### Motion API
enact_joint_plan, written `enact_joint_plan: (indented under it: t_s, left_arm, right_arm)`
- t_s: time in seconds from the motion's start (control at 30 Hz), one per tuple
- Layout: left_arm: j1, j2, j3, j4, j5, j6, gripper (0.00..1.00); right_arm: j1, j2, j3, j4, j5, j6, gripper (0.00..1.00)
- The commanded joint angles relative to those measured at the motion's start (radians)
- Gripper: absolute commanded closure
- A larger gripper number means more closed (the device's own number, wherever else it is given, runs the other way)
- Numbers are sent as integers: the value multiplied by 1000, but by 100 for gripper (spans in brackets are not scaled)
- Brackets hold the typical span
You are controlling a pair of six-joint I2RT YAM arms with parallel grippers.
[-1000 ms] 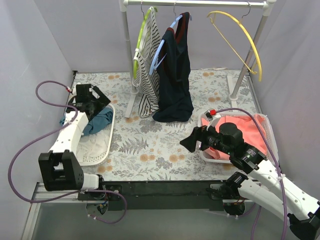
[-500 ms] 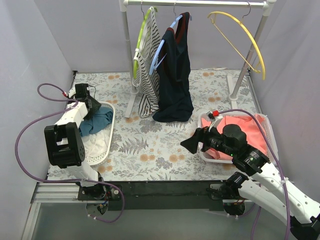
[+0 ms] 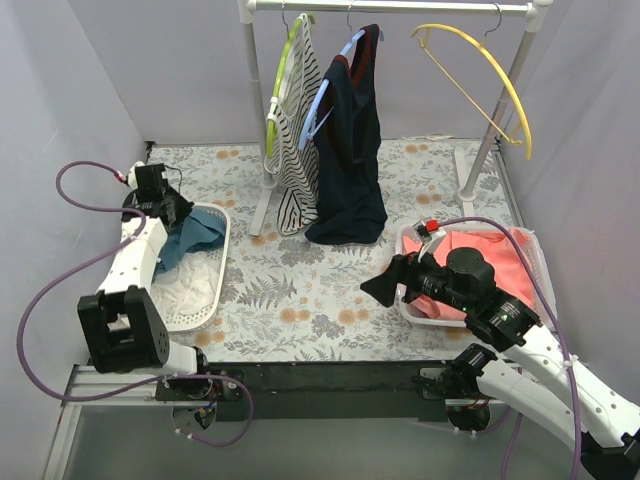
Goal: Place the tank top on the hanger
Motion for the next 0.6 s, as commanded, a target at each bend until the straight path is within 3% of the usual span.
enact_joint_plan:
  t_s: [0.0,0.2,0.47,0.57]
  left_arm:
    - [1,-159,28,-28,46,53,100]
    - [-1,-271,72,-61,66,81,100]
    - [1,-388,268,-95,117,121,100]
    - [1,-431,337,-65,232,125,100]
  right_arm:
    - [3,18,78,29,-26,-5,2]
    - [3,54,119,30,-24,-32,2]
    - [3,80,153,52,-24,-34,2]
    - [3,97,188,53,-29,-40,2]
